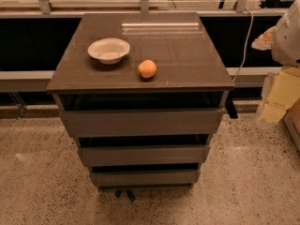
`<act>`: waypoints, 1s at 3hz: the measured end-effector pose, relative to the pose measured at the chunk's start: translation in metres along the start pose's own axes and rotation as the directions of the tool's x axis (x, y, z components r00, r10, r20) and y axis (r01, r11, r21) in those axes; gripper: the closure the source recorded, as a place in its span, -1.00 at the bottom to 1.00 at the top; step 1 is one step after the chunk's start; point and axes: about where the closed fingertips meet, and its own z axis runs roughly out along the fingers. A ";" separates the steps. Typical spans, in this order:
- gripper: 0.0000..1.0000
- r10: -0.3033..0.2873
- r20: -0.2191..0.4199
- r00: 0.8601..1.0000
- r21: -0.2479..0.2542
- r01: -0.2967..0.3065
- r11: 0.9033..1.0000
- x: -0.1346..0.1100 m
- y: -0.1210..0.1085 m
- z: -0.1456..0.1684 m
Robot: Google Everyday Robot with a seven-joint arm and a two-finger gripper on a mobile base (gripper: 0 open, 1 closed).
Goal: Open top drawer
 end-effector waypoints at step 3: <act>-1.00 -0.208 -0.081 0.975 0.125 0.216 0.968 -0.034 0.015 0.024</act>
Offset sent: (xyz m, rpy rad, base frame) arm 0.0181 0.0192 -0.0156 -0.0764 -0.0220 0.1276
